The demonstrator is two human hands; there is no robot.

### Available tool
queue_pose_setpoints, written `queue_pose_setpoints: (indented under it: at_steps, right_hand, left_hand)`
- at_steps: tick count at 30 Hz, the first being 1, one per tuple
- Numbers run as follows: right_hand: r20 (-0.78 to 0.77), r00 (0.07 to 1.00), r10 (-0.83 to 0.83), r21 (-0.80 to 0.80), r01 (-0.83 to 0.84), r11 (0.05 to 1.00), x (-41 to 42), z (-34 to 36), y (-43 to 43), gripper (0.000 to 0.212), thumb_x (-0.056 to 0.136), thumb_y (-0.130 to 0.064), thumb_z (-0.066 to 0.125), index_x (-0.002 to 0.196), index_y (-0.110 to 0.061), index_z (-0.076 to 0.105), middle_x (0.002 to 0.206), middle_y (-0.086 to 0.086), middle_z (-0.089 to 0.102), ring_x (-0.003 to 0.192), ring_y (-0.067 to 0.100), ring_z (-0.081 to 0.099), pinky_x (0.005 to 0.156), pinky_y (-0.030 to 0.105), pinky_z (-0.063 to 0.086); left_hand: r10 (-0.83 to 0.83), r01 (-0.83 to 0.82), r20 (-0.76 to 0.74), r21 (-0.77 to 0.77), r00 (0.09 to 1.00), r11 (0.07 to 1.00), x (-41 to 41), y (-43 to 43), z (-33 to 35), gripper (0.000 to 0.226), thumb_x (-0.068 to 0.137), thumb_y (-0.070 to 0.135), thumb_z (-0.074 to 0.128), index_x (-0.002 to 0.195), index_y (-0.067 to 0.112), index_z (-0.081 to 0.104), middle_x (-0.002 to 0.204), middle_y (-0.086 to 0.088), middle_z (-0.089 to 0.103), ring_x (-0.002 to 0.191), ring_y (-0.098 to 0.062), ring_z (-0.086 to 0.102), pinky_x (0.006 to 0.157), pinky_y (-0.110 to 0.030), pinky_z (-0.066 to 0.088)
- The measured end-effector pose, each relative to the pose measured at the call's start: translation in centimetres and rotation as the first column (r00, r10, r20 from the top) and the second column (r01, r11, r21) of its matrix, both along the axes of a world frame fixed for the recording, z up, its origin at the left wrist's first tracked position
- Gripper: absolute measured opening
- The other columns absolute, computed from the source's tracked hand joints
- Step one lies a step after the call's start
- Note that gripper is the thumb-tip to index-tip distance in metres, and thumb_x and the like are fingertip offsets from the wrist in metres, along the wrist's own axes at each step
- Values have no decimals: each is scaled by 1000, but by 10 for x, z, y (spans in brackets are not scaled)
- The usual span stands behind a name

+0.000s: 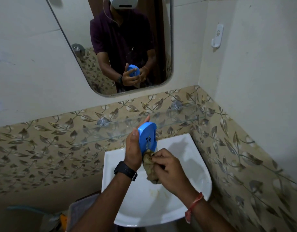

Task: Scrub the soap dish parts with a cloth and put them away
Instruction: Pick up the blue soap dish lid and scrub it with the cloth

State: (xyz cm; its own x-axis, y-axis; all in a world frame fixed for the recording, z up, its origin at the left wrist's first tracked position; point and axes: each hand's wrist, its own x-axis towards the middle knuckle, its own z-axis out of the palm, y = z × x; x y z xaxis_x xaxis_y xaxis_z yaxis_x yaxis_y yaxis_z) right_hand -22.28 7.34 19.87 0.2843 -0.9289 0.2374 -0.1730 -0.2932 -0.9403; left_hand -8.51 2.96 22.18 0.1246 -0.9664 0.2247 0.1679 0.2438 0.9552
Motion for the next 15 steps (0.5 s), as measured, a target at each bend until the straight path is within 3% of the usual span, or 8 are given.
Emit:
queue_pose_setpoints:
  at_steps: [2,4,6,9,10,12,14,15]
  right_hand:
    - [193,980,47,223,-90,971,-2,-1,-3,12,89,1,57,86,0,68,83,-12,59,82,9,64,73,22,51]
    - [344,938,47,351,-175,920,-4,-1,-5,8,90,4,60,90,5,68,86,-1,57,85,21,60,76,34,46]
    - [472,882,18,368,-216,904,-3,6,-5,12,89,4,61,93,3,72,93,7,57,93,26,61,81,39,47]
    - [655,754,-59,333,-218,917,3,26,-12,21,90,-1,61,102,-7,77,109,10,67,105,23,68,86,31,54]
    - [665,738,-113,340,-165,926,6,33,-18,22,91,-2,61,106,-8,76,113,11,69,106,21,69,84,27,56]
    - [527,819,-228,293,77,953,9,42,-26,21,93,-4,61,106,-10,76,109,5,69,100,13,70,77,19,55]
    - [268,929,-254,1,264,965,11,44,-22,14,94,-5,62,101,-10,73,100,-6,61,93,5,65,74,13,52]
    - [156,965,-210,-165,235,958,11,40,-17,13,94,-4,60,99,-9,71,97,-6,58,91,6,63,74,12,49]
  left_hand:
    - [-21,23,-51,29,998,999,0,1,-3,75,84,80,49,139,29,62,144,-21,57,111,-37,57,95,-61,43]
    - [-38,40,-48,48,998,998,-2,1,-3,78,85,81,47,143,29,58,139,-25,58,108,-35,55,92,-59,41]
    - [-32,33,-15,58,999,998,-4,0,-2,77,84,80,48,142,30,59,137,-25,59,106,-32,55,90,-56,40]
    - [-62,64,-27,56,998,996,-8,2,-6,75,83,77,54,139,28,62,116,-14,69,95,-29,60,87,-49,44]
    - [-71,73,-35,57,997,996,-10,3,-8,74,84,77,54,139,27,62,119,-12,70,101,-30,64,92,-48,47]
    - [-64,68,-74,57,995,996,-12,5,-12,73,84,76,54,139,28,61,131,-13,68,117,-31,65,100,-47,52]
    - [-46,52,-109,58,993,997,-13,5,-9,72,85,75,53,139,29,61,127,-11,70,112,-27,67,95,-41,54]
    - [-46,55,-137,62,990,997,-12,3,-7,71,86,74,53,140,28,60,119,-11,71,104,-26,67,90,-40,54]
